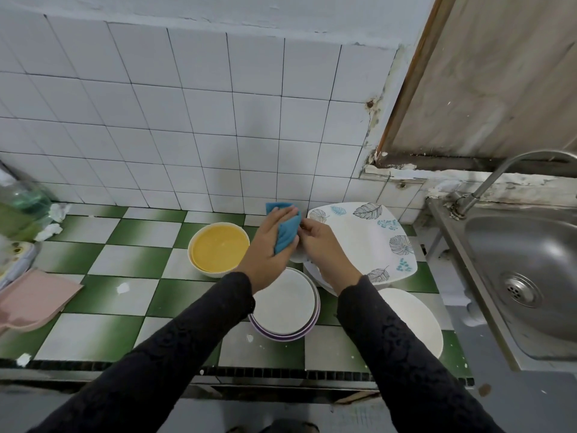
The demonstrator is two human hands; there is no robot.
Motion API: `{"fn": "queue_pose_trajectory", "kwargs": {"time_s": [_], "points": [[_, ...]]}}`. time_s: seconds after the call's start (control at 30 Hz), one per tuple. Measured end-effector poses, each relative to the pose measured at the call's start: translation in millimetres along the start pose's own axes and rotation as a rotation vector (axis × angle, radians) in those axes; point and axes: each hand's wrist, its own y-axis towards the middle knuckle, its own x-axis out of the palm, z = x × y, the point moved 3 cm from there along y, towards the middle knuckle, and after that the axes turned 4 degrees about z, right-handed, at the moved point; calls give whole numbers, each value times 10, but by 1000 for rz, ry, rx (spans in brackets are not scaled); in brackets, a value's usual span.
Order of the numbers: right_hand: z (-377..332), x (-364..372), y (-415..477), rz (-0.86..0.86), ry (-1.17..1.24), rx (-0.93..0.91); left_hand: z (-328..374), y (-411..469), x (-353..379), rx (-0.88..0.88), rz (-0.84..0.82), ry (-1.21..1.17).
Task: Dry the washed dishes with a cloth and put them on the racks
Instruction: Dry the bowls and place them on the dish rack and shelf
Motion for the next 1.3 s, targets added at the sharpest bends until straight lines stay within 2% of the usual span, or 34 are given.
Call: {"fn": "queue_pose_trajectory", "kwargs": {"time_s": [0.07, 0.17, 0.2, 0.3, 0.37, 0.43, 0.47, 0.53, 0.6, 0.7, 0.8, 0.87, 0.93, 1.03, 1.1, 1.13, 1.23, 1.3], "points": [[25, 24, -31, -32, 25, -16, -6, 23, -31, 6, 12, -45], [61, 40, -69, -102, -6, -53, -75, 98, -142, -175, 115, -129], [73, 44, -74, -104, -5, -64, -96, 91, -149, -172, 120, -88], [93, 50, -76, -63, 75, -60, -74, 25, -50, 48, 38, 127], [113, 51, -59, -66, 62, -55, -91, 21, -28, 112, 11, 166], [149, 41, -34, -84, 66, -49, -113, 53, -98, 24, 69, 43], [168, 29, -33, -93, 104, -31, -115, 71, -146, -91, 119, -63], [206, 3, -29, -72, 268, 38, -169, 102, -240, -349, 222, -275], [248, 28, -41, -34, 511, 129, -235, 94, -295, -508, 293, -334], [240, 160, -114, 18, 952, 289, -301, 50, -262, -529, 343, -364], [187, 257, -145, 91, 1216, 326, -315, -32, -121, -538, 422, -419], [131, 297, -123, 101, 1278, 335, -315, -117, -31, -479, 450, -368], [114, 304, -75, 100, 1293, 342, -260, -210, 26, -285, 439, -241], [85, 289, -45, 108, 1237, 336, -169, -287, 89, 77, 262, 115], [63, 287, -84, 70, 1185, 317, -217, -262, 82, 252, 141, 372], [73, 282, -98, 50, 1133, 308, -223, -215, 36, 268, 117, 407], [58, 297, -158, 11, 965, 299, -197, -77, -104, 121, 135, 275], [38, 314, -187, 15, 944, 283, -145, -75, -102, 190, 122, 343]]}}
